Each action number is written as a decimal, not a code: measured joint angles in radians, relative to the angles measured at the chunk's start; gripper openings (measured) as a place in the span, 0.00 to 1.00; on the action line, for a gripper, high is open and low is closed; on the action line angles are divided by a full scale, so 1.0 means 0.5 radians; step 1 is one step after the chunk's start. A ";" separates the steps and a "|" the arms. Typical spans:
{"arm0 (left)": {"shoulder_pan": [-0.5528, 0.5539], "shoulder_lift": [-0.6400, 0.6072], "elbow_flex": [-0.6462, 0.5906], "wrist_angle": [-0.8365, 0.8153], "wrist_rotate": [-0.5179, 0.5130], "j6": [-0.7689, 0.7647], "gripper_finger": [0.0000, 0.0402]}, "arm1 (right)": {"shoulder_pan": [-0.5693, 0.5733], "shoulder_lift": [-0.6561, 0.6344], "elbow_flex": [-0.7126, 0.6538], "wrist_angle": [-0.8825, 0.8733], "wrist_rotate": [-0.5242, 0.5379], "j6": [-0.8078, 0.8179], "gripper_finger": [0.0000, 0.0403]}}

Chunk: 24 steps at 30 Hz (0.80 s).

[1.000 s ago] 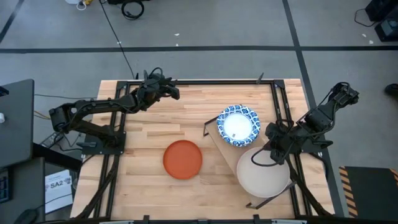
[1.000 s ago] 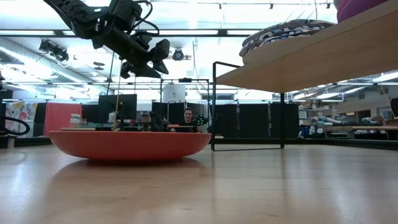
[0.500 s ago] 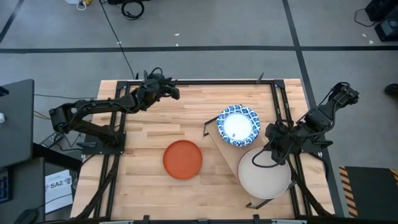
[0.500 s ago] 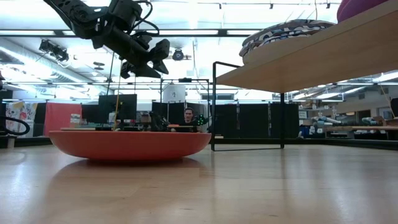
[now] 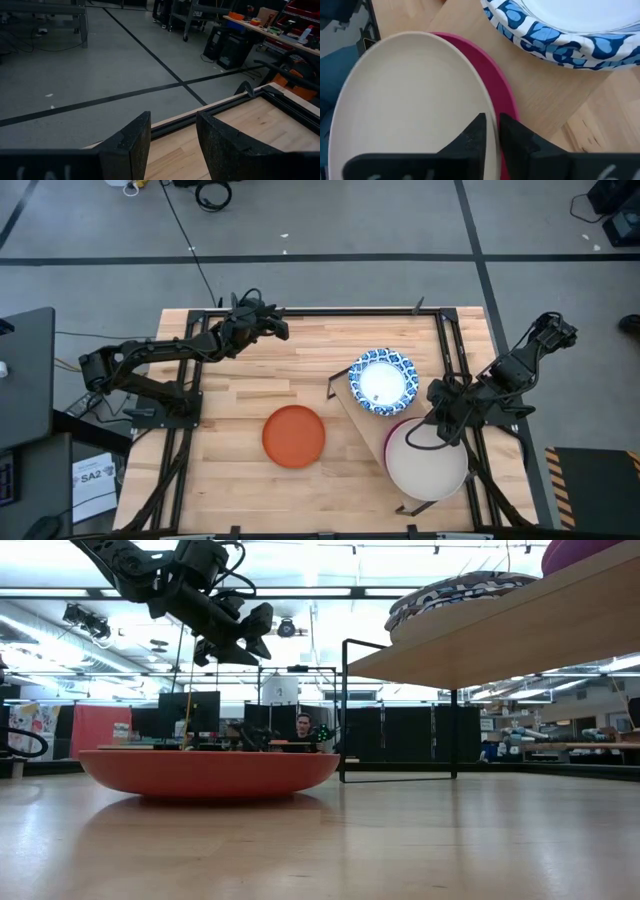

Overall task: Place and stack plates onto a shelf
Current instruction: Stack the gray plate on top of the pink plate on the shelf, then stack the orange plate on top of the gray plate on the shelf

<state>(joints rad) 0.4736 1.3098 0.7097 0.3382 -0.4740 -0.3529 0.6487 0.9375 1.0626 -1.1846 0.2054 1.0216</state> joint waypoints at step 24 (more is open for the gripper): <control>0.000 0.000 0.000 0.000 0.000 0.000 0.41 | -0.008 0.001 0.000 -0.159 0.063 -0.061 0.30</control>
<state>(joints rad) 0.4736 1.3098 0.7097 0.3382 -0.4740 -0.3531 0.6449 0.9379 1.0626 -1.2640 0.2370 0.9913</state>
